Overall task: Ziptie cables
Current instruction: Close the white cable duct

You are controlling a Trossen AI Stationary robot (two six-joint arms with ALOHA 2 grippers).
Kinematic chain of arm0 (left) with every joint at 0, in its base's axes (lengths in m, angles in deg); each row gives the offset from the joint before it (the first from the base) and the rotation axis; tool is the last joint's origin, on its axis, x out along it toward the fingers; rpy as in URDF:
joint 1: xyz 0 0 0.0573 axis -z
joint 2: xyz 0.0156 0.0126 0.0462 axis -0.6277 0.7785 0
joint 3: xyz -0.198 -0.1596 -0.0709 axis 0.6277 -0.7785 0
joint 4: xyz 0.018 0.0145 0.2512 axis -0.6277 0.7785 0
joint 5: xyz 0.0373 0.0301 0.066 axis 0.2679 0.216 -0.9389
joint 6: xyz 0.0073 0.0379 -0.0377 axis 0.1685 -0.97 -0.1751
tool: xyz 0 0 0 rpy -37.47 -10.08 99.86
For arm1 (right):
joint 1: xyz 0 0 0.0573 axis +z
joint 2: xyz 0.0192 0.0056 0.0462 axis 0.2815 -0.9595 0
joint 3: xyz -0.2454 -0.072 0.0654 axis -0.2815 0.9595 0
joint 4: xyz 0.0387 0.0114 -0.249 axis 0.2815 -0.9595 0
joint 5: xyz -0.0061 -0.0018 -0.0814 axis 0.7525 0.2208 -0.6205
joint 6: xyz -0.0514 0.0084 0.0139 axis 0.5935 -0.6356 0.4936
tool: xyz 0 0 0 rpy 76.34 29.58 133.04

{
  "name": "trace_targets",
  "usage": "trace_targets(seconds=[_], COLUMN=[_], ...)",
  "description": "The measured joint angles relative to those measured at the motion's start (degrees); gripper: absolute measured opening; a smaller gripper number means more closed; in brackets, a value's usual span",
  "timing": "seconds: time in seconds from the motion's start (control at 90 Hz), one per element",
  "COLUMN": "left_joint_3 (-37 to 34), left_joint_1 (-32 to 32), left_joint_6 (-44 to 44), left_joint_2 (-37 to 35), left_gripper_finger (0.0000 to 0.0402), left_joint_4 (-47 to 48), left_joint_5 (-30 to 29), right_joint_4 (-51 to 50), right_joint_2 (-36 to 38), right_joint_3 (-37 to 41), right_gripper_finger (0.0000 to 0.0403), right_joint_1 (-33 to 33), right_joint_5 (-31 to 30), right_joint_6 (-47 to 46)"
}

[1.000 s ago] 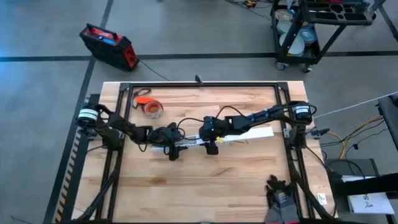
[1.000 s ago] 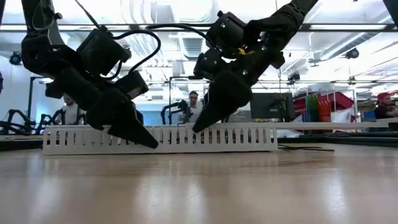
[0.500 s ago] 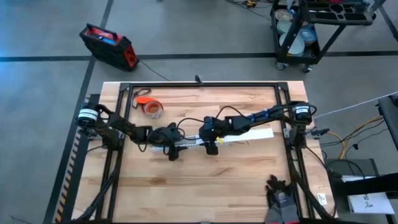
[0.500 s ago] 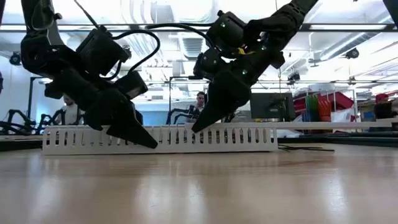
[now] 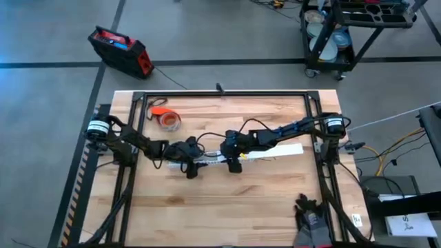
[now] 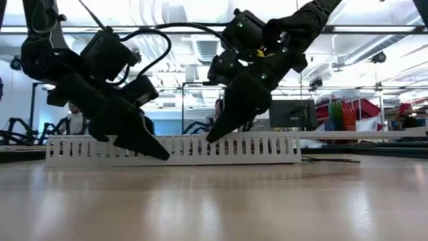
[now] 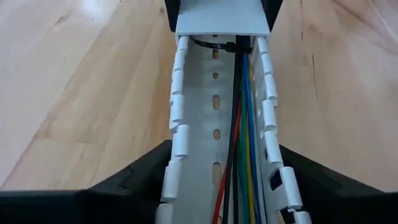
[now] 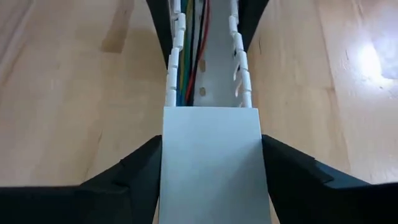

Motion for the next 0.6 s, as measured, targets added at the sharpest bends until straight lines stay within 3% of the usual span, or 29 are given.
trace_targets(seconds=[0.111, 0.256, 0.6], left_joint_3=[-0.04, -0.33, 0.17], left_joint_1=[-0.14, -0.26, -0.39], left_joint_6=[-0.08, -0.61, 0.11], left_joint_2=[-0.04, -0.04, -0.02], left_gripper_finger=[0.0217, 0.0219, 0.0219], left_joint_4=[0.2, 0.04, -2.58], left_joint_5=[-0.07, 0.19, -0.07], right_joint_4=[0.25, -0.24, 0.25], right_joint_2=[-0.04, -0.04, -0.04], right_joint_3=[-0.02, -0.07, 0.08], right_gripper_finger=[0.0227, 0.0222, 0.0224], right_joint_1=[-0.15, 0.11, 0.11], right_joint_5=[3.92, 4.62, 1.61], right_joint_6=[1.67, 2.58, -0.6])
